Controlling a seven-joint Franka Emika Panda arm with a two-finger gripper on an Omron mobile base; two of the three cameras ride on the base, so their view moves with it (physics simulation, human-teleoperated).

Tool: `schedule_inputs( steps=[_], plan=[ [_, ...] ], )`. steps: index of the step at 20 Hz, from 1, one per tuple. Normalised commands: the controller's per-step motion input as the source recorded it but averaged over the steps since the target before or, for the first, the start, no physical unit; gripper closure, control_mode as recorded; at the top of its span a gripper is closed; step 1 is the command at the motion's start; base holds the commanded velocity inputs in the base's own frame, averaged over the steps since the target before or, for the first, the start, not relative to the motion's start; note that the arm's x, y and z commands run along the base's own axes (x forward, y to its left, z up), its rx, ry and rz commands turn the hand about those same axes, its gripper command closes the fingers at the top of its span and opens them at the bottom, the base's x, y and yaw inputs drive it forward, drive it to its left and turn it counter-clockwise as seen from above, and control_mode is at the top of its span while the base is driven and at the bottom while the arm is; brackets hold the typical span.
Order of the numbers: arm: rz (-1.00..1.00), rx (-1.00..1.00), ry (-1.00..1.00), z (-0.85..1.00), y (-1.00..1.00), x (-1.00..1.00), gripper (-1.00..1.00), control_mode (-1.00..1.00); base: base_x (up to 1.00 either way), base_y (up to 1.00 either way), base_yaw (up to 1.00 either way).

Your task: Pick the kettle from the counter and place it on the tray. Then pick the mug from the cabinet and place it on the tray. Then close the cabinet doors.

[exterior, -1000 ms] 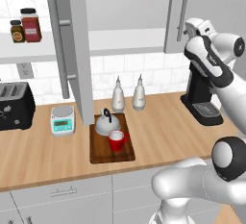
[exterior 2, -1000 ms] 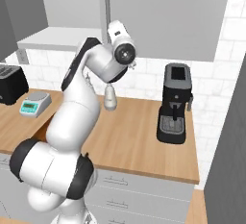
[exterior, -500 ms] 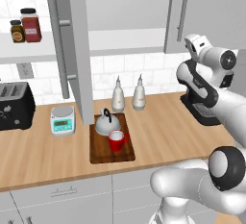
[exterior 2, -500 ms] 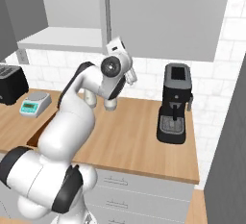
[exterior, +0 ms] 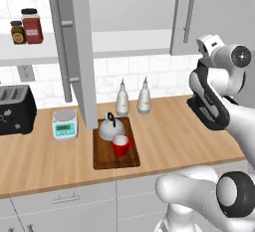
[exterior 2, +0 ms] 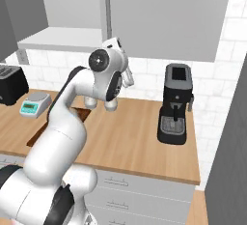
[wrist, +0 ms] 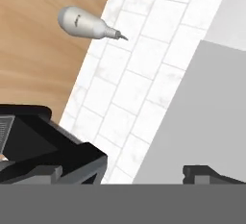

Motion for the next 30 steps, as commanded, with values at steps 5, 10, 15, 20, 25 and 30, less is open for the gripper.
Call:
schedule_inputs(
  steps=[5, 10, 15, 20, 25, 30],
  plan=[
    [-0.07, 0.0, 0.06, -0.11, -0.13, -0.69, -1.0, -1.0, 0.0, 0.0, 0.0],
    [-0.08, 0.03, 0.0, -0.02, -0.11, -0.7, -1.0, -1.0, 0.0, 0.0, 0.0],
    [-0.05, -0.01, 0.12, -0.11, 0.0, -0.22, -1.0, -1.0, 0.0, 0.0, 0.0],
    [0.0, -0.04, -0.08, -0.05, 0.07, -0.12, -1.0, -1.0, 0.0, 0.0, 0.0],
    [-0.02, -0.2, -0.1, -0.11, 0.79, -0.36, -1.0, -1.0, 0.0, 0.0, 0.0],
    [-0.15, -0.3, -0.07, -0.26, 0.98, -0.37, -1.0, -1.0, 0.0, 0.0, 0.0]
  ],
)
